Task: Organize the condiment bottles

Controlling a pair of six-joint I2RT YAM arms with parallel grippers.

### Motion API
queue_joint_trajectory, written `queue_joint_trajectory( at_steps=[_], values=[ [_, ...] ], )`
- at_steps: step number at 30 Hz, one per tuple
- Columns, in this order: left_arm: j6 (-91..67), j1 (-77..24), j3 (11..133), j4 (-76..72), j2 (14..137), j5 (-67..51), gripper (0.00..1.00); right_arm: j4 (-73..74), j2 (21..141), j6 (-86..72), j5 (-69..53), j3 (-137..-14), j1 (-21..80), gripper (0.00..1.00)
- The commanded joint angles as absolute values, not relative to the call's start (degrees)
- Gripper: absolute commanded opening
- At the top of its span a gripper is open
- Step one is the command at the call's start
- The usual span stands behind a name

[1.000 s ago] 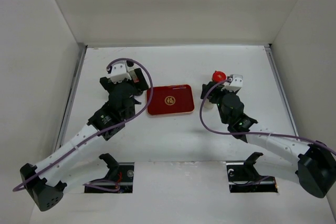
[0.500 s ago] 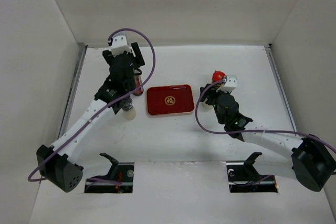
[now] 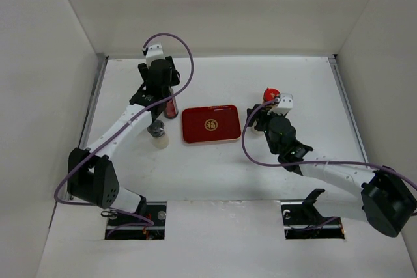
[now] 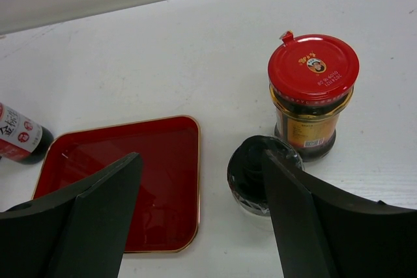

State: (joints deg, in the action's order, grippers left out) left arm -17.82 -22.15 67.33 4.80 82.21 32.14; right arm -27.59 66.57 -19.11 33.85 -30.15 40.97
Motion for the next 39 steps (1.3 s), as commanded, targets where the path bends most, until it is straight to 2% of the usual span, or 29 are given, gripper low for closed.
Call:
queue_joint_trajectory(
  at_steps=[1,4,7,12,15,23,39],
  values=[
    [-20.0,-22.1,68.3,3.6,82.0,30.9,0.57,-31.1,65.8,-18.8,33.1,-31.1,41.5,0.8],
    [-20.8,-22.5,66.8,3.2,82.0,31.1,0.55,-31.1,65.3,-19.0,33.0,-30.9,41.5,0.81],
    [-21.3,-22.1,65.6,3.1,81.5,31.3,0.48,-31.1,65.6,-19.0,32.9,-30.8,41.5,0.81],
    [-21.2,-21.8,65.0,3.3,80.5,32.8,0.25,-31.1,65.9,-19.1,32.9,-31.0,41.5,0.81],
    [-20.9,-22.4,64.9,2.7,79.0,34.4,0.18,-31.1,65.7,-19.0,32.9,-31.0,41.5,0.81],
    [-18.4,-23.0,70.0,0.4,77.0,35.7,0.12,-31.1,66.0,-19.1,32.8,-31.1,41.5,0.82],
    [-14.8,-32.6,71.9,-2.6,74.8,36.1,0.11,-31.1,66.0,-19.2,32.8,-30.9,41.5,0.83]
  ],
)
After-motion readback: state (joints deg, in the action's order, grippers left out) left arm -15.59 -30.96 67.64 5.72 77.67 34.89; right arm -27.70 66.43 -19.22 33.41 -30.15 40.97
